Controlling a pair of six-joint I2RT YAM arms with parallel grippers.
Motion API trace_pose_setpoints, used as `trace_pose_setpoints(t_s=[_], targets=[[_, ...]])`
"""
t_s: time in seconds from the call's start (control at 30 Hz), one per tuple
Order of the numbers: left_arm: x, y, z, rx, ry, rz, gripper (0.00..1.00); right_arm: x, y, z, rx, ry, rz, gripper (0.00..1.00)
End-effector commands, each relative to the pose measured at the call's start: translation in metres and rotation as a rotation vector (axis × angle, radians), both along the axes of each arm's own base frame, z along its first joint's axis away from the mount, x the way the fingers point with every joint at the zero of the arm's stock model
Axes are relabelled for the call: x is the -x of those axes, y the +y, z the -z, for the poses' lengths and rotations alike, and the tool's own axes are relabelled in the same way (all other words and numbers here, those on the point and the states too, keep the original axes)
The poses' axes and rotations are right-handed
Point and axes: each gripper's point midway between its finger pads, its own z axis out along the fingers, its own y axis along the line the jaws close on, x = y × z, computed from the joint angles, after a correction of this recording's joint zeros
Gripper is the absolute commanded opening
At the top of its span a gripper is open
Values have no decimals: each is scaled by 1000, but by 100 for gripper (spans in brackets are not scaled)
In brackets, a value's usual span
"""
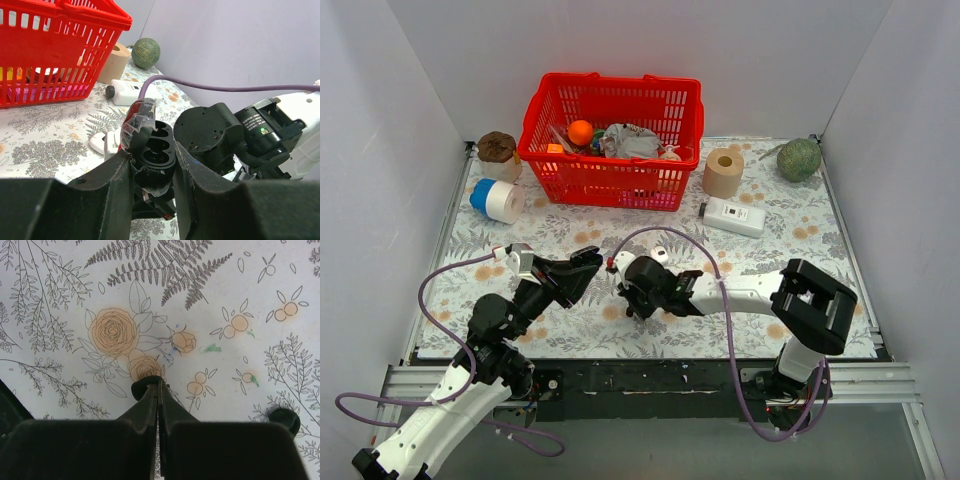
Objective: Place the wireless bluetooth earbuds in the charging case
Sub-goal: Pick up the earbud from the center of the board.
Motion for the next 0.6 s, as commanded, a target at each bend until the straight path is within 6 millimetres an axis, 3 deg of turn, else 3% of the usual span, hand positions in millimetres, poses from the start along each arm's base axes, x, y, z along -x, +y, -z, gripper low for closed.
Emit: trace_pose_setpoints(t_s=[0.0,0.4,0.57], targets=[[2,1,-8,8,-14,3,0,6,-6,-11,-50,16,76,1],[1,1,-8,9,-9,0,0,-30,-39,-30,-163,19,592,1],[-1,1,-4,5,1,-12,0,-40,-49,-24,-145,52,798,1]])
